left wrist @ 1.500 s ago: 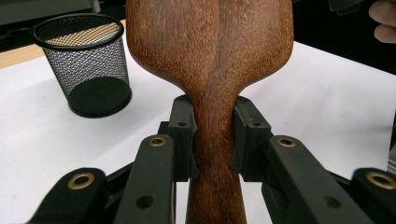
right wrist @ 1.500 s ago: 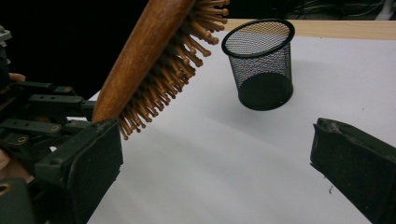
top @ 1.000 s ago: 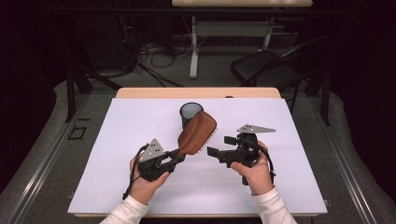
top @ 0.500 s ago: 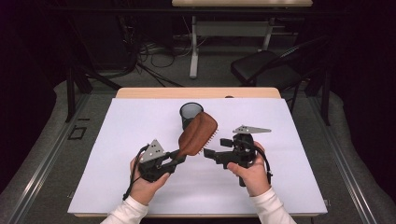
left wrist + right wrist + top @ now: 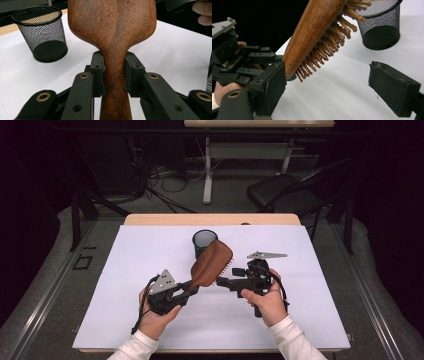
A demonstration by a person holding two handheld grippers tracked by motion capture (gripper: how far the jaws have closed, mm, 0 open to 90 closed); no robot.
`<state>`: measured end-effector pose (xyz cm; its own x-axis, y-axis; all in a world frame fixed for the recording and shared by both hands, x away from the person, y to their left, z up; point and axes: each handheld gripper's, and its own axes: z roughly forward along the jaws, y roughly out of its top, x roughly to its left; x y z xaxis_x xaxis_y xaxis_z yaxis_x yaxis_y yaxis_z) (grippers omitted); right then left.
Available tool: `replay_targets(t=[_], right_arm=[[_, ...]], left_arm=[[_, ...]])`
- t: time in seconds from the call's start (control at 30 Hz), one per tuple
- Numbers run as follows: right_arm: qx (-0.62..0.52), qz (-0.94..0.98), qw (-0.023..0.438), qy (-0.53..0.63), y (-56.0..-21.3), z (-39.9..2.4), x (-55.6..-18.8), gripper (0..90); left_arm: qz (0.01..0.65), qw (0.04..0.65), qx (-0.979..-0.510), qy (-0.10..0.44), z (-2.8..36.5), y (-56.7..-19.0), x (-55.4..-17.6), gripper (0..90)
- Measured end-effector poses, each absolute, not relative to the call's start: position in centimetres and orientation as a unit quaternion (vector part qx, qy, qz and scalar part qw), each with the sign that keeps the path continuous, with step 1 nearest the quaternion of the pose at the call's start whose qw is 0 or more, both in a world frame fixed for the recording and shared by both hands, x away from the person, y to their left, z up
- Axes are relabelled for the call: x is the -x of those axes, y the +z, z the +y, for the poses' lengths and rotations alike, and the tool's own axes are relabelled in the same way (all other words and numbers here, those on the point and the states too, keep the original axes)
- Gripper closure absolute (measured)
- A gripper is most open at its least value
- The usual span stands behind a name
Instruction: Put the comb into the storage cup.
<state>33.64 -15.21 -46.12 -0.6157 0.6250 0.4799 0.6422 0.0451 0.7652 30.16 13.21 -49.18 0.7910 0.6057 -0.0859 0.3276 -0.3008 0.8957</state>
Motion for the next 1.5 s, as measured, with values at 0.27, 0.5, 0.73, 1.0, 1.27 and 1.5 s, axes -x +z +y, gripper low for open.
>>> replay_targets(t=[0.27, 0.5, 0.73, 1.0, 1.27, 1.5], right_arm=[[0.44, -0.719, 0.02, -0.537, -45.7, -15.2, -34.2, 14.8], [0.436, -0.72, 0.016, -0.541, -45.4, -15.1, -34.4, 15.8], [0.44, -0.708, 0.032, -0.551, -45.5, -15.0, -34.7, 16.0], [0.442, -0.703, 0.035, -0.556, -45.6, -15.0, -34.9, 19.0], [0.447, -0.696, 0.036, -0.562, -45.7, -15.0, -35.3, 22.4], [0.45, -0.687, 0.052, -0.569, -45.9, -14.8, -35.7, 22.4]], left_arm=[[0.292, 0.513, -0.796, 0.135, 13.2, -49.2, -30.1, 71.8], [0.292, 0.513, -0.795, 0.136, 13.2, -49.2, -30.1, 71.7], [0.292, 0.513, -0.796, 0.136, 13.2, -49.2, -30.1, 71.6], [0.289, 0.512, -0.797, 0.135, 13.1, -49.3, -30.1, 71.6], [0.282, 0.511, -0.801, 0.136, 12.8, -49.4, -29.9, 71.7], [0.275, 0.511, -0.803, 0.135, 12.5, -49.4, -29.7, 71.7]])
